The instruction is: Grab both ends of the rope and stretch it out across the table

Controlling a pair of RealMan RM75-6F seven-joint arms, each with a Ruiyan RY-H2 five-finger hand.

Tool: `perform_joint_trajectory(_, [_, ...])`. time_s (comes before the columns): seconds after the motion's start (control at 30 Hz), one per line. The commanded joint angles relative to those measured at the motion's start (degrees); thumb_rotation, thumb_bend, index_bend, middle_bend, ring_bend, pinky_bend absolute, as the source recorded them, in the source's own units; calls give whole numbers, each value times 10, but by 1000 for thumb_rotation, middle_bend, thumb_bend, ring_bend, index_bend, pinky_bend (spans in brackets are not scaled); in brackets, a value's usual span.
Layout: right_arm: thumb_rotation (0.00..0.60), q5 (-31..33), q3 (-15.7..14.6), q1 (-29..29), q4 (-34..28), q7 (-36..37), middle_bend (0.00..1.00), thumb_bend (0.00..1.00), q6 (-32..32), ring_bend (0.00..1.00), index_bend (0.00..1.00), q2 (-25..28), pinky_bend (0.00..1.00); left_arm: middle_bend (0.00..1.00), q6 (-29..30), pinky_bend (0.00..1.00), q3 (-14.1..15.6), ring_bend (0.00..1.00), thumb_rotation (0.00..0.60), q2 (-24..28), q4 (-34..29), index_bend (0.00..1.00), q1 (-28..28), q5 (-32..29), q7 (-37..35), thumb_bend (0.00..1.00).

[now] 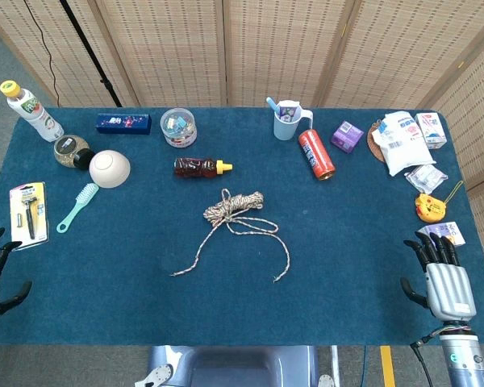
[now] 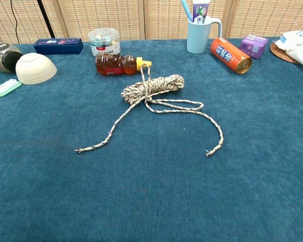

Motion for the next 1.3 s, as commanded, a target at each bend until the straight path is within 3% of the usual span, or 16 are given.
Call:
perform_joint_trajectory(0.03, [600,0,-1,-1,0,1,122,359,0,0,207,0,0,87,0,0,0,34,600,0,-1,244,0,1,1,219])
perform_joint_trajectory(1.3, [600,-6,2,8,3,31,122,359,-14,0,207,6,0,87,-5,0,-8,35,600,14,-8,213,-6,1,20,220])
